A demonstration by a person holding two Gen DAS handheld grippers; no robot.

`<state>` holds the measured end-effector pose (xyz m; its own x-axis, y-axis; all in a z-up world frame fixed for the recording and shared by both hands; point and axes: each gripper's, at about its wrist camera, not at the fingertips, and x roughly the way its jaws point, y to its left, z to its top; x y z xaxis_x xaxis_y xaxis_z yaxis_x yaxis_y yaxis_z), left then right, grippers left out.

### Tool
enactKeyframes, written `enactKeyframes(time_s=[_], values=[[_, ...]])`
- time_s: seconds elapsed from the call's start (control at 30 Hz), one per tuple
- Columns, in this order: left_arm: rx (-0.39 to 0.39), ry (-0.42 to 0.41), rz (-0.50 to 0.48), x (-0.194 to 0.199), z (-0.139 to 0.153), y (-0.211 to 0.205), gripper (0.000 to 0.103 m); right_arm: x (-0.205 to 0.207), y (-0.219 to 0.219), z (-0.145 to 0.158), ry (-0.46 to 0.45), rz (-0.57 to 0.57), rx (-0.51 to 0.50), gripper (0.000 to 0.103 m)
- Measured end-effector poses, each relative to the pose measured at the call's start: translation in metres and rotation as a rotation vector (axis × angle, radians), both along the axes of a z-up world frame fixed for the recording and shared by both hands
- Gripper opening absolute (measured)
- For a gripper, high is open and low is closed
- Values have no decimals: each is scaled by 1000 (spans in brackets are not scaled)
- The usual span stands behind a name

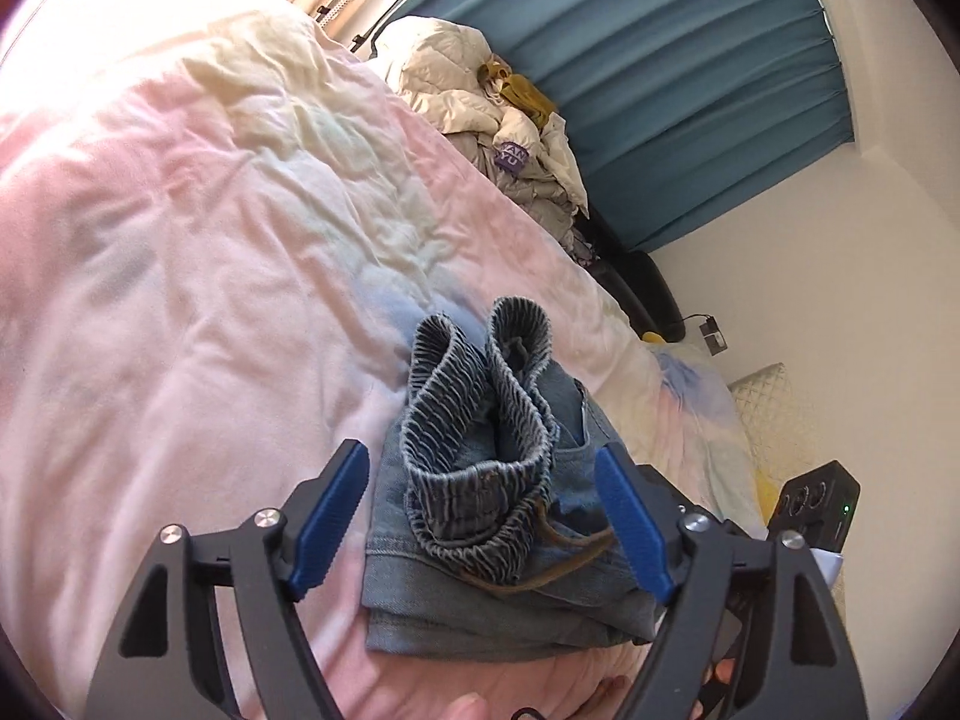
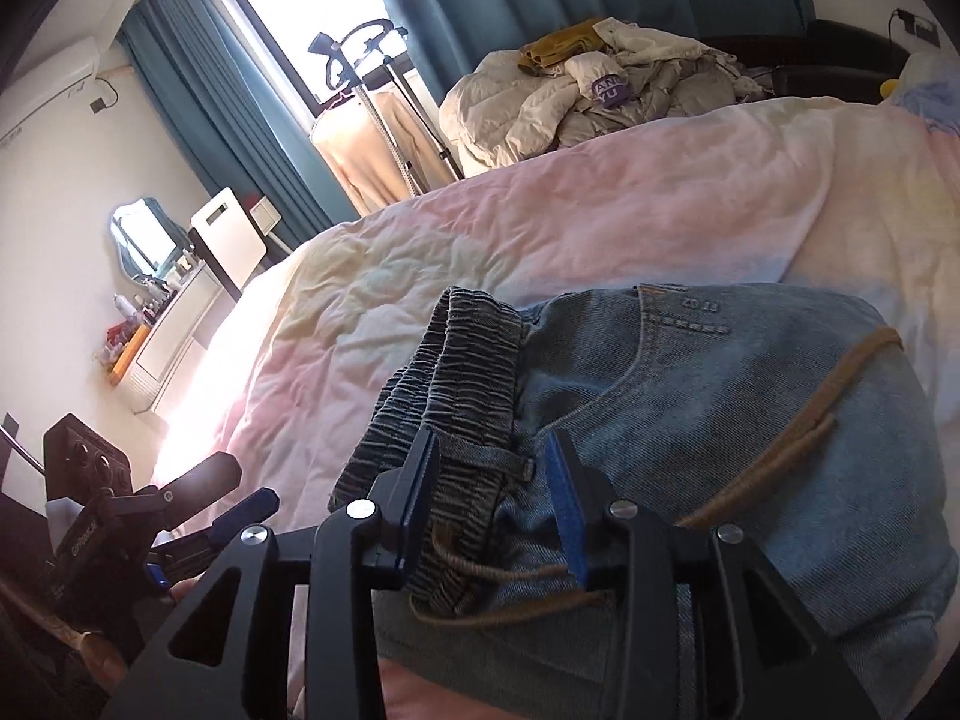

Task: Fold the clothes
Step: 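Open both tools and release the folded jeans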

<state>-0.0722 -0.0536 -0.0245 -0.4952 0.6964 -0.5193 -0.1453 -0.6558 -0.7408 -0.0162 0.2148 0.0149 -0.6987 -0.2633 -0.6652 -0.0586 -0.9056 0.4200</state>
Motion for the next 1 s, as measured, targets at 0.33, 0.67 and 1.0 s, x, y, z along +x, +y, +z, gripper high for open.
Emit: enactKeyframes(time_s=[0.33, 0.67, 1.0], values=[[-10, -88, -87, 0, -36, 25, 96, 93, 81, 6, 13, -261, -113, 38], [-15, -181, -180, -6, -61, 46, 98, 85, 90, -9, -18, -280, -171, 38], [-1, -252, -192, -16, -82, 54, 99, 81, 92, -22, -52, -288, -214, 38]])
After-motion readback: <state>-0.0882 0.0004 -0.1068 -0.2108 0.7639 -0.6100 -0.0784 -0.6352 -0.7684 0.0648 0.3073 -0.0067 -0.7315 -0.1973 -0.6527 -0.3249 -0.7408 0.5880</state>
